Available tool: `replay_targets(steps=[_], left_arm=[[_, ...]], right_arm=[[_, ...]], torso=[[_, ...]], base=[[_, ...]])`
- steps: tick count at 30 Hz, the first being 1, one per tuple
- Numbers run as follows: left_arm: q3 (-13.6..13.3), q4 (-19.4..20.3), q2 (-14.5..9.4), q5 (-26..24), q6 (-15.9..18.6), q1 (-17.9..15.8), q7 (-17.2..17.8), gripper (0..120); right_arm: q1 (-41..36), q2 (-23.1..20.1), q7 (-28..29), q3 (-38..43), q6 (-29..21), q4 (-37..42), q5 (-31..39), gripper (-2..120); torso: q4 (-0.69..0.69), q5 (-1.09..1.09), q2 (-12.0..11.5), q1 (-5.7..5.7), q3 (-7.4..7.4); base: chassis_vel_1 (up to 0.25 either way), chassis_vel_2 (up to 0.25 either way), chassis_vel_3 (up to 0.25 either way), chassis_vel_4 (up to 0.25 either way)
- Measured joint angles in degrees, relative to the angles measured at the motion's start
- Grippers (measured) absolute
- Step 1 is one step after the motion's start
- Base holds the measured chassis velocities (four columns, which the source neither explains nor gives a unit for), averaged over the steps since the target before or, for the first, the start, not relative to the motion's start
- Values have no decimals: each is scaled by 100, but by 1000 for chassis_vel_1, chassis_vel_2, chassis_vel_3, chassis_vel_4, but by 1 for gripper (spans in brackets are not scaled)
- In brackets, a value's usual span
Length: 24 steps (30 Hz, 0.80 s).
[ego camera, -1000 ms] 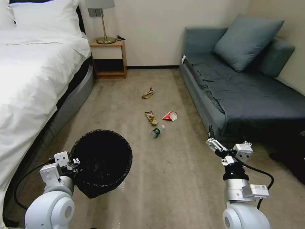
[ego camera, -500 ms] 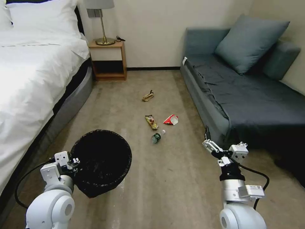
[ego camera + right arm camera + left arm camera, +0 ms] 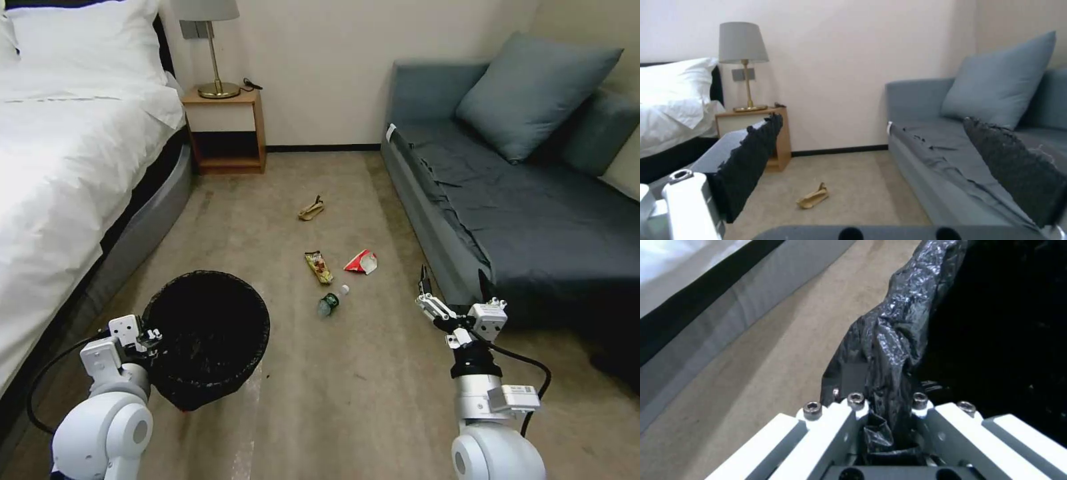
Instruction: Pick up the trash bin, then pick up the garbage on the floor and place it into the trash bin.
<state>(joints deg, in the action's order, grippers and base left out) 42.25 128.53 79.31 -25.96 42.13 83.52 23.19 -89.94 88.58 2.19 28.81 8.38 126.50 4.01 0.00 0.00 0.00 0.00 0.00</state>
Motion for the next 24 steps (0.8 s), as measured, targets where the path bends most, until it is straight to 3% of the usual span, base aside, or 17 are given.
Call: replay_targets(steps=[24], left_arm=[[92,-100,2,-44,0,-82,2,2]], right_arm=[[57,45,-25,-151,-42,-113,-118,100]], torso=[[0,0,0,-1,0]], base=[[-149,147,154,-158]])
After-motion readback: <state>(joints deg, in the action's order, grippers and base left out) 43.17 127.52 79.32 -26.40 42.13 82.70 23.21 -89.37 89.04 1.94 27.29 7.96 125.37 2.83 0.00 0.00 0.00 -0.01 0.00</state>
